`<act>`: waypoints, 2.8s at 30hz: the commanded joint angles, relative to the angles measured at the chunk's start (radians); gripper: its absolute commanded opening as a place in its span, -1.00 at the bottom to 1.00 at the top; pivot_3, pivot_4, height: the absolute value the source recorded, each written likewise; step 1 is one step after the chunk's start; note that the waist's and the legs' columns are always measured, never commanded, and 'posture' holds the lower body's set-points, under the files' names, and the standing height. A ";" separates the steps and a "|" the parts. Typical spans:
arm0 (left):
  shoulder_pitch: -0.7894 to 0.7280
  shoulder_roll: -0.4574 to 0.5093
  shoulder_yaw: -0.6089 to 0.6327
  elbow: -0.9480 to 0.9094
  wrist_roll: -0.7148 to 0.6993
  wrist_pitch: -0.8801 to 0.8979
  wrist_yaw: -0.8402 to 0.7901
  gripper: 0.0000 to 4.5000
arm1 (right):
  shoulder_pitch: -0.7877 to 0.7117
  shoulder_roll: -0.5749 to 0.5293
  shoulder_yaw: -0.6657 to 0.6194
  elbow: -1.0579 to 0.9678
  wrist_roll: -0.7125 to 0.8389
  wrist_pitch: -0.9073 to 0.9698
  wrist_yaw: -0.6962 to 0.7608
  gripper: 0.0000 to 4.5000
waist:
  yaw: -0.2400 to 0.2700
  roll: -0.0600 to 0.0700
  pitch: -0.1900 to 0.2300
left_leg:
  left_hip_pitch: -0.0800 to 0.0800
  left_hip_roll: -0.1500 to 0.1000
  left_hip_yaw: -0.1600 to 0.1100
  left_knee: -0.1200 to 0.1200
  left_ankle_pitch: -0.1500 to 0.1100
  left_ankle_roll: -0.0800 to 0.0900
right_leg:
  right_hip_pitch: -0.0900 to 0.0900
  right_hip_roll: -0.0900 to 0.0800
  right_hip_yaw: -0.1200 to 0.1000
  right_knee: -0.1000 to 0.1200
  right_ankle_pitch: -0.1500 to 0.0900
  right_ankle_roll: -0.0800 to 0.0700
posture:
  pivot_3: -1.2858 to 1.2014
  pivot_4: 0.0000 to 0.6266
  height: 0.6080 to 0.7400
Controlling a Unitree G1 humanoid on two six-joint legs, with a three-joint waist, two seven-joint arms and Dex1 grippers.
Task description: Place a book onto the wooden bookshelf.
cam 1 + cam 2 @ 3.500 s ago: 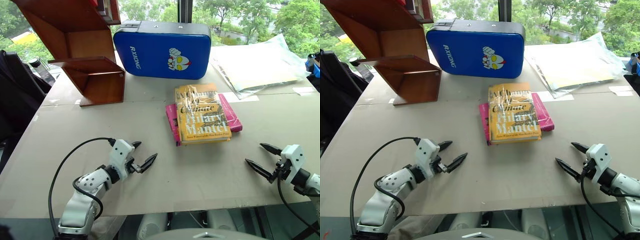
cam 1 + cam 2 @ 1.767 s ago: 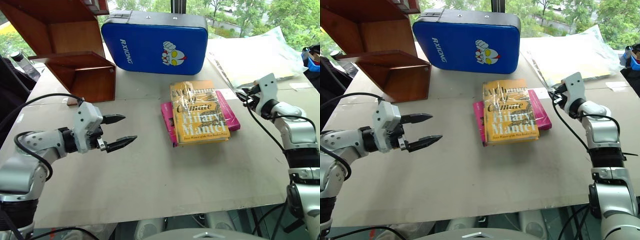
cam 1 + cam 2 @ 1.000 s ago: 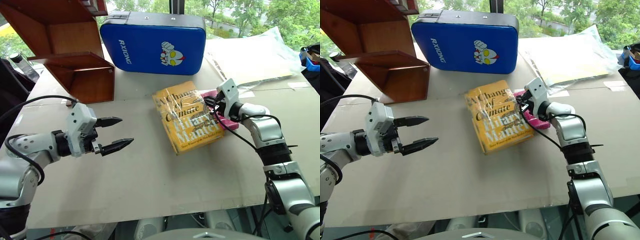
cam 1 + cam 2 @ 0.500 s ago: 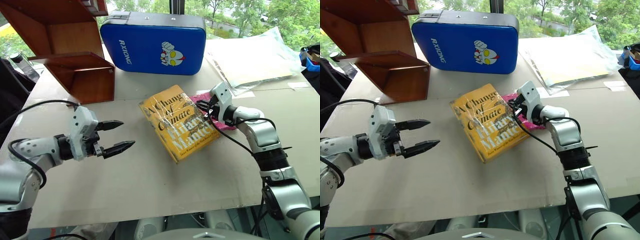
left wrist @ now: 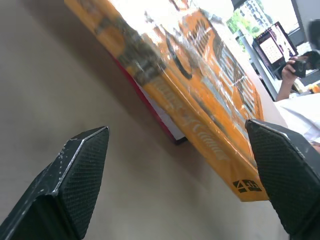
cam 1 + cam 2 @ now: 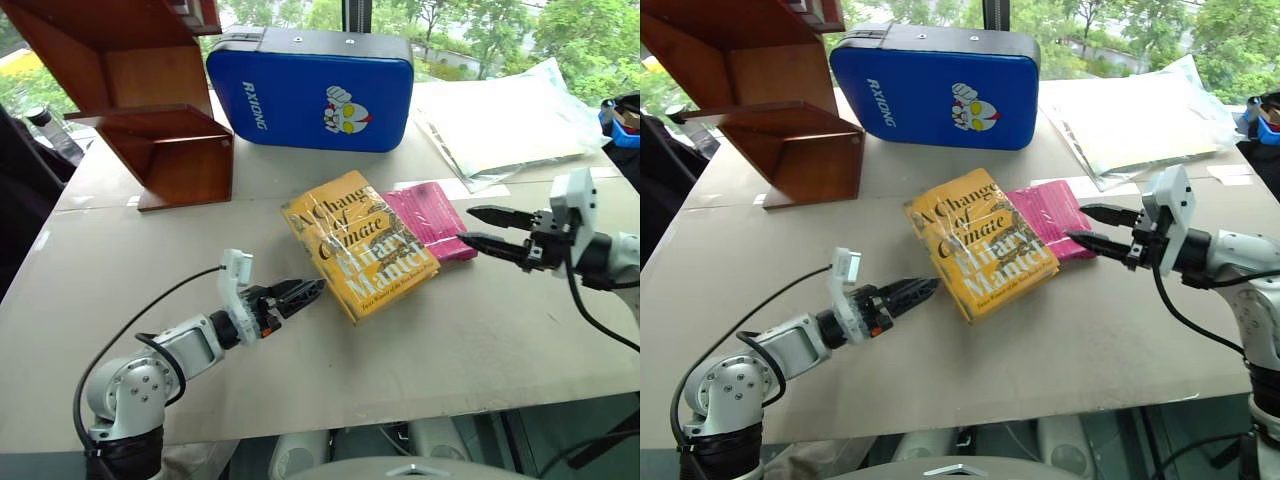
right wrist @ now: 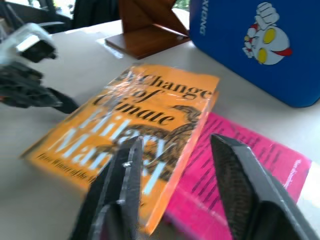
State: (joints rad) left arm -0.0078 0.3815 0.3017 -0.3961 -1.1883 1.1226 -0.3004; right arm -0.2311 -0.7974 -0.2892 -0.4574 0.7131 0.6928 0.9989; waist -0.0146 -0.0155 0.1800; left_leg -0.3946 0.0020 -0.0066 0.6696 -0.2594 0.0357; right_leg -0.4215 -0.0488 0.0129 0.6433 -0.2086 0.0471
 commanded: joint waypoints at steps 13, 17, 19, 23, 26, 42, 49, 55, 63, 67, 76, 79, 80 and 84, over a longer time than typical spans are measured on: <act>-0.150 -0.072 -0.094 0.382 -0.777 -0.034 0.545 1.00 | 0.092 -0.037 -0.142 -0.166 0.301 0.034 -0.052 0.96 | 0.028 -0.002 -0.001 | 0.003 -0.001 -0.001 0.002 0.000 0.000 | 0.005 0.000 -0.001 -0.001 -0.001 -0.002 | 0.03 -0.52 1.00; -0.161 -0.098 -0.076 0.418 -0.784 -0.021 0.545 0.39 | 0.103 -0.035 -0.133 -0.172 0.295 0.019 -0.061 1.00 | 0.030 -0.001 -0.001 | 0.002 -0.001 -0.001 0.002 0.000 0.000 | 0.005 0.000 -0.001 -0.001 -0.003 -0.005 | 0.03 -0.52 1.00; -0.180 -0.123 -0.053 0.433 -0.784 -0.019 0.545 0.01 | 0.112 -0.032 -0.130 -0.178 0.296 0.015 -0.066 1.00 | 0.031 -0.001 -0.001 | 0.002 -0.002 -0.001 0.002 0.000 0.000 | 0.005 0.000 -0.001 -0.001 -0.003 -0.005 | 0.03 -0.52 1.00; -0.205 -0.134 -0.024 0.440 -0.784 -0.001 0.546 -0.89 | 0.140 -0.025 -0.129 -0.186 0.294 0.004 -0.067 1.00 | 0.033 -0.002 -0.002 | 0.002 -0.002 -0.002 0.002 0.000 0.000 | 0.005 0.000 -0.001 -0.001 -0.003 -0.005 | 0.03 -0.52 1.00; -0.196 -0.135 -0.007 0.376 -0.784 0.001 0.535 -0.98 | 0.140 -0.024 -0.130 -0.183 0.301 -0.007 -0.073 1.00 | 0.029 -0.001 -0.002 | 0.002 -0.002 -0.001 0.002 0.000 0.000 | 0.005 0.000 -0.001 -0.001 -0.003 -0.005 | 0.03 -0.52 1.00; -0.580 0.454 -0.179 -0.002 0.304 -0.541 -0.110 -0.98 | -0.138 0.091 -0.057 -0.005 0.429 -0.007 -0.191 1.00 | 0.025 -0.003 -0.001 | 0.000 -0.007 0.001 -0.001 0.000 0.000 | 0.004 0.001 0.000 -0.006 -0.003 -0.005 | 0.03 -0.52 1.00; -0.756 0.695 -0.279 0.238 0.951 -0.971 -0.223 -0.98 | -0.284 0.170 -0.050 0.068 0.521 0.000 -0.248 1.00 | 0.027 -0.003 0.001 | -0.006 -0.005 0.000 -0.005 0.000 0.000 | 0.000 0.001 -0.001 -0.013 -0.002 -0.003 | 0.03 -0.52 1.00; -0.731 0.862 -0.278 0.451 1.262 -1.281 -0.255 -0.98 | -0.348 0.227 -0.040 0.101 0.563 0.000 -0.290 1.00 | 0.021 -0.003 0.002 | -0.007 -0.001 0.002 -0.006 -0.001 0.001 | 0.000 0.001 -0.002 -0.016 0.001 0.001 | 0.03 -0.52 1.00; -0.741 0.922 -0.336 0.665 1.501 -1.341 -0.299 -0.98 | -0.359 0.241 -0.010 0.114 0.534 -0.012 -0.264 1.00 | 0.026 -0.003 0.002 | -0.010 -0.001 0.003 -0.005 -0.001 0.002 | -0.002 0.001 -0.004 -0.015 0.001 0.002 | 0.03 -0.52 1.00; -0.737 0.913 -0.322 0.725 1.539 -1.318 -0.293 -0.98 | -0.353 0.243 -0.014 0.104 0.538 -0.013 -0.270 1.00 | 0.024 -0.003 0.002 | -0.010 0.000 0.003 -0.004 -0.001 0.002 | -0.003 0.001 -0.004 -0.014 0.001 0.002 | 0.03 -0.52 1.00; -0.773 0.922 -0.342 0.775 1.635 -1.282 -0.334 -0.98 | -0.372 0.245 -0.013 0.106 0.530 -0.020 -0.281 1.00 | 0.008 -0.003 0.002 | -0.009 0.000 0.005 -0.001 -0.001 0.003 | -0.008 0.001 0.000 -0.002 0.001 0.002 | 0.03 -0.52 1.00; -0.771 0.918 -0.334 0.757 1.642 -1.252 -0.352 -0.46 | -0.377 0.254 -0.016 0.111 0.520 -0.028 -0.307 1.00 | -0.003 -0.003 0.002 | -0.009 0.000 0.005 0.000 -0.001 0.003 | -0.009 0.001 0.001 0.000 0.001 0.002 | 0.03 -0.52 1.00; -0.769 0.917 -0.331 0.750 1.642 -1.245 -0.357 -0.25 | -0.379 0.256 -0.016 0.114 0.513 -0.029 -0.318 1.00 | -0.004 -0.003 0.002 | -0.009 0.000 0.006 0.000 -0.001 0.003 | -0.009 0.001 0.001 0.001 0.001 0.002 | 0.03 -0.52 1.00; -0.751 0.915 -0.317 0.692 1.639 -1.200 -0.378 0.62 | -0.380 0.255 -0.003 0.126 0.448 -0.049 -0.342 1.00 | 0.000 -0.004 0.002 | -0.009 0.000 0.006 0.000 -0.001 0.003 | -0.009 0.001 0.001 0.001 0.001 0.002 | 0.03 -0.52 1.00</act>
State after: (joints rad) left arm -0.7502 1.2800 -0.0510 0.3424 0.4485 -0.1025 -0.6744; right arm -0.5880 -0.5412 -0.2835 -0.3253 1.1800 0.6692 0.6684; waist -0.0147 -0.0190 0.1816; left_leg -0.4037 0.0022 -0.0010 0.6694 -0.2608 0.0383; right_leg -0.4309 -0.0476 0.0138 0.6446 -0.2072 0.0494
